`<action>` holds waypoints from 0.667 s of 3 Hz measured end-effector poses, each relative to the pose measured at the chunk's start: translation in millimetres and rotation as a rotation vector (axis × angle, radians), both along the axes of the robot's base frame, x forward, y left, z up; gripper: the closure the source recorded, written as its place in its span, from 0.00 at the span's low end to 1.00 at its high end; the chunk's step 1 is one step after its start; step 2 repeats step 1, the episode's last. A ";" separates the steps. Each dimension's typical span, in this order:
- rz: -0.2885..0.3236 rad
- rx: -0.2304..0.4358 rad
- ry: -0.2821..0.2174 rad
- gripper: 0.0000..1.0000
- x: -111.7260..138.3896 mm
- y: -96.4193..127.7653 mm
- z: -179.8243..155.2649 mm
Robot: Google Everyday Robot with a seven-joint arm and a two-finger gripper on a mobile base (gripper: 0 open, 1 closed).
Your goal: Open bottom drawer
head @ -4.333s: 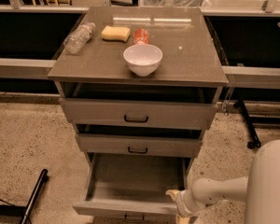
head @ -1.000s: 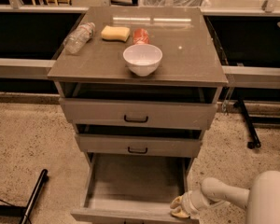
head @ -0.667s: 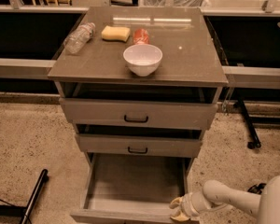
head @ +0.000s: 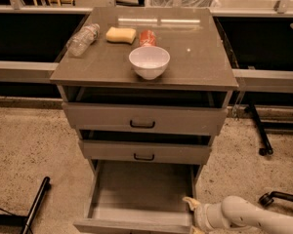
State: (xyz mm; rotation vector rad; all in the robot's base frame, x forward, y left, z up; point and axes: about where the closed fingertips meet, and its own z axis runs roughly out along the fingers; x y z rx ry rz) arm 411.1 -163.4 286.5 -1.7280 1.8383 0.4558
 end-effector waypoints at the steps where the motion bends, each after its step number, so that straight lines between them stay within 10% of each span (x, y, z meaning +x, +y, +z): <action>1: 0.003 0.000 0.000 0.00 -3.5 1.5 1.1; 2: 0.003 0.000 0.000 0.00 -3.5 1.5 1.1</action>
Offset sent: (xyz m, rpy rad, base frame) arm 0.0000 0.0000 0.0000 0.0000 0.0000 0.0000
